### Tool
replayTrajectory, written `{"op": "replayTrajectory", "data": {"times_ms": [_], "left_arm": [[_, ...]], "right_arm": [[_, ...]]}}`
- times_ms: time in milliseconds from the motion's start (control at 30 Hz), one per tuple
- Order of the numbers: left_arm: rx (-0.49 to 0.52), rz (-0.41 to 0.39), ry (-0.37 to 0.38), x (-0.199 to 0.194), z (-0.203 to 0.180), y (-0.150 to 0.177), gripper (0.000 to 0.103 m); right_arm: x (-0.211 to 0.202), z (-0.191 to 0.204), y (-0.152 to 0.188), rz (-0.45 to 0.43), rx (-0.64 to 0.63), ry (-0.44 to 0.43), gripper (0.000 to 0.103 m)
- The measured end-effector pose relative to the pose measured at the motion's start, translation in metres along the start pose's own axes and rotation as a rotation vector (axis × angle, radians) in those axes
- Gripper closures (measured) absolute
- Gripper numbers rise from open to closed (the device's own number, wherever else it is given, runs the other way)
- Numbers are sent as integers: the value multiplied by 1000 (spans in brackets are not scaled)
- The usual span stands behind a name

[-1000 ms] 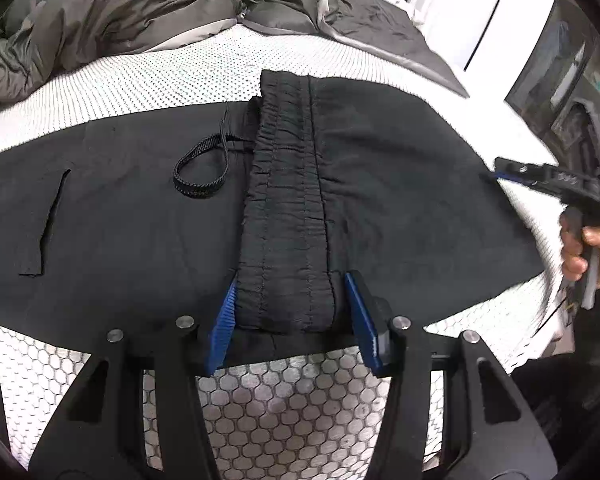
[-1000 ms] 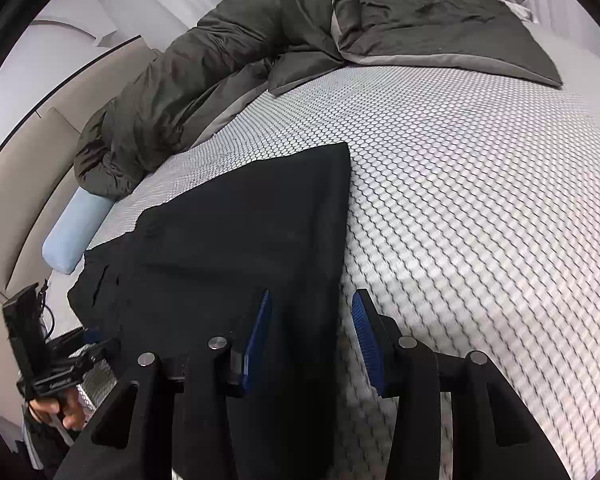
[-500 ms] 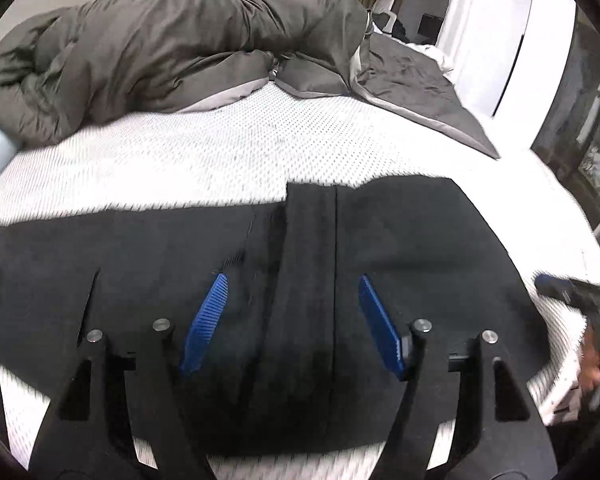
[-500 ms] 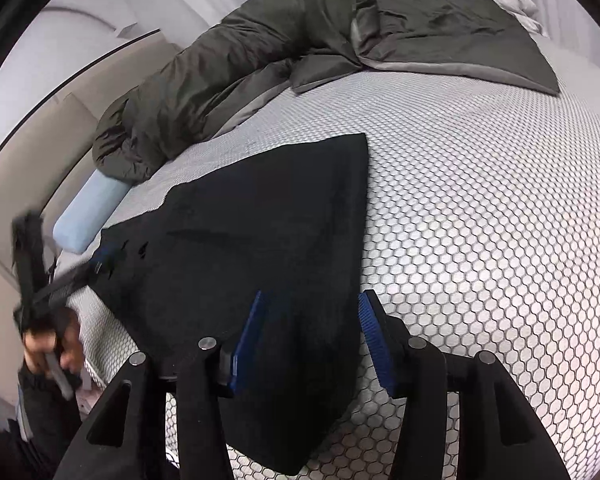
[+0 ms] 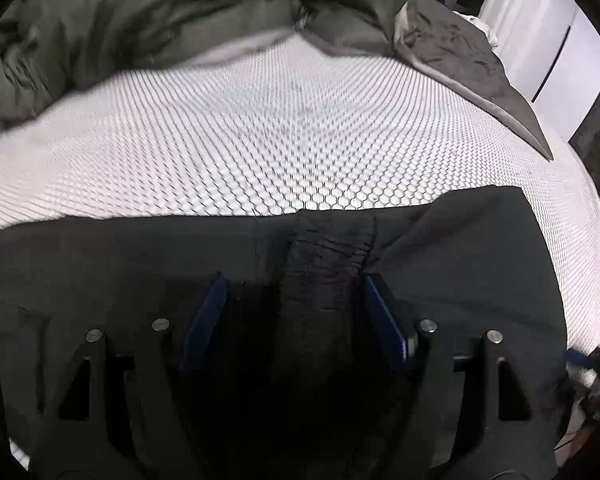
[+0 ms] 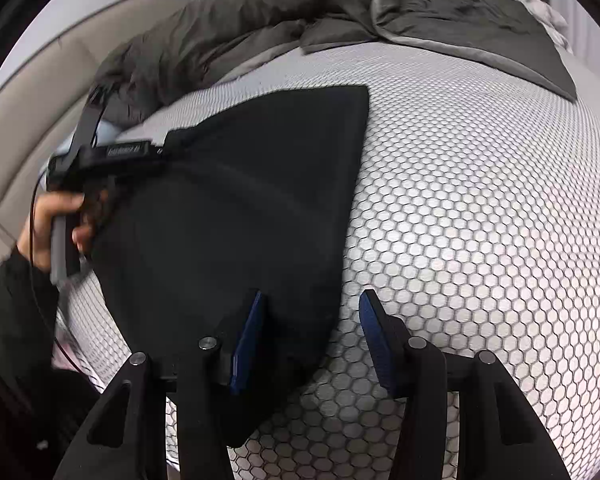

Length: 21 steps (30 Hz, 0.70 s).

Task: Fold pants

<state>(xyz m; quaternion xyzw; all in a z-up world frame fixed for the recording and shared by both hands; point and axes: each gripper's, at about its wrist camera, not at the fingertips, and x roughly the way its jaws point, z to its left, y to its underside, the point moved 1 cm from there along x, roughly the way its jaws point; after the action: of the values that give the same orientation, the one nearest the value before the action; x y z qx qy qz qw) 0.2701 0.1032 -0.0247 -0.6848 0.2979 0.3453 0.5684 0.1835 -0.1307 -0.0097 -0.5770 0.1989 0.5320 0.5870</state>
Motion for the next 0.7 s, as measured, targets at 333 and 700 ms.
{"op": "replayTrajectory", "data": {"times_ms": [333,700], "left_arm": [[285,-116,131,-72,-64,97,28],[472,-50,142,-59,-91,135,20]], "right_arm": [[-23,34,-6,-102,-52,-93,53],[21,55,18,79,-298,36,56]]}}
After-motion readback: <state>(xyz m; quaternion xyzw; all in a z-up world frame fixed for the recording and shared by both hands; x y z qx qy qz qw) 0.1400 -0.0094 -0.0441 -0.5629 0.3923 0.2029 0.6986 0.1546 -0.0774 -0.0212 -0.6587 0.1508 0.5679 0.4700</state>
